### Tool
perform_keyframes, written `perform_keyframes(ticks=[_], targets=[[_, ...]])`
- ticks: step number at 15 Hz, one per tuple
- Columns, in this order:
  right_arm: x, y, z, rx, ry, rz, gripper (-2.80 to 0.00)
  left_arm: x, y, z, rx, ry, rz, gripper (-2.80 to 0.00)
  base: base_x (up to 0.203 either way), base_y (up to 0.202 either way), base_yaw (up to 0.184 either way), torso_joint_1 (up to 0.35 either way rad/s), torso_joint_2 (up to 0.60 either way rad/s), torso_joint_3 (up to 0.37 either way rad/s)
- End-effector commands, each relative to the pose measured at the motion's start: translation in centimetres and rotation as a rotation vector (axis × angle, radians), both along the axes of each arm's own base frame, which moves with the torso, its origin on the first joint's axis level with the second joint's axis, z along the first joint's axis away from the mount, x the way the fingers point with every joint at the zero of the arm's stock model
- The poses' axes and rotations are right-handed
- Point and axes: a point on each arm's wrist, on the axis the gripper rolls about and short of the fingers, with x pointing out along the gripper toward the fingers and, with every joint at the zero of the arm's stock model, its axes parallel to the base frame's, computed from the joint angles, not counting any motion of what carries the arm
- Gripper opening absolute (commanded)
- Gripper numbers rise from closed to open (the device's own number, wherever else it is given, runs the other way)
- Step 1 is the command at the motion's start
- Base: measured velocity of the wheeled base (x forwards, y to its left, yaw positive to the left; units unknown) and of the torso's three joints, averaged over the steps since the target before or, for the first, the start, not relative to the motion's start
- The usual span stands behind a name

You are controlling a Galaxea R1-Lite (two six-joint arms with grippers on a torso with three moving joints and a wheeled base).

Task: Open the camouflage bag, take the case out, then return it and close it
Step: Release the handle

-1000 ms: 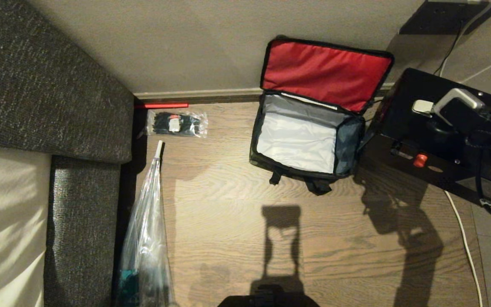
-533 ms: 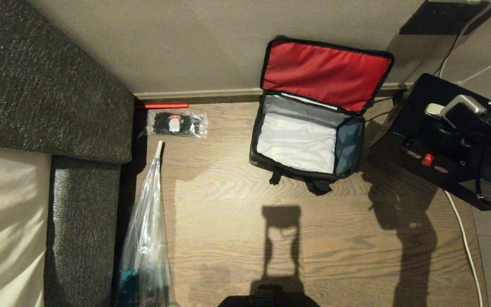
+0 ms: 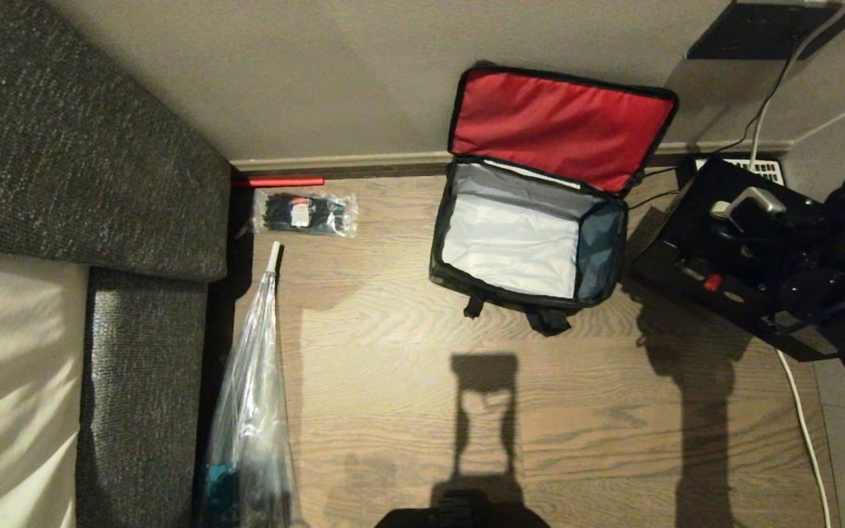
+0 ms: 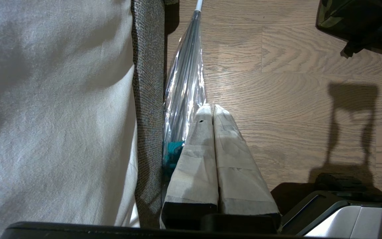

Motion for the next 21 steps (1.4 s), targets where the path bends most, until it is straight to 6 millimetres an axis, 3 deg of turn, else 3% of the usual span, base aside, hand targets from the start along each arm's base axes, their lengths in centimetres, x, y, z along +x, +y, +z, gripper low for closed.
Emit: perform_keyframes(ticks=[1,9,10,12,15,18,21], targets=[[2.9,-0.8,-3.3,0.007,0.08,-0.026,-2.8,0.0,0.0,0.0,0.0,-0.001,0.001,-2.8,0.0,0.0,0.0,0.0,0.0,0.0],[7.6,-2.1,-9.0,0.027,0.185,-0.041,-2.8,0.0,0.0,0.0,0.0,-0.001,0.001,-2.8,0.0,0.0,0.0,0.0,0.0,0.0],[7.8,-2.1,-9.6,0.033,0.21,-0.023,0.0,0.0,0.0,0.0,-0.001,-0.001,0.001,-2.8,0.0,0.0,0.0,0.0,0.0,0.0],[7.6,-2.0,-11.2,0.059,0.275,0.022,0.0,0.0,0.0,0.0,0.0,-0.001,0.001,-2.8,0.0,0.0,0.0,0.0,0.0,0.0],[5.3,-1.3,-13.3,0.09,0.406,0.134,0.0,0.0,0.0,0.0,0.0,-0.001,0.001,-2.8,0.0,0.0,0.0,0.0,0.0,0.0],[3.2,0.1,-11.5,0.12,0.373,0.198,0.0,0.0,0.0,0.0,0.0,-0.001,0.001,-2.8,0.0,0.0,0.0,0.0,0.0,0.0],[0.6,0.8,-8.0,0.12,0.301,0.251,0.0,0.0,0.0,0.0,0.0,-0.001,-0.001,-2.8,0.0,0.0,0.0,0.0,0.0,0.0]])
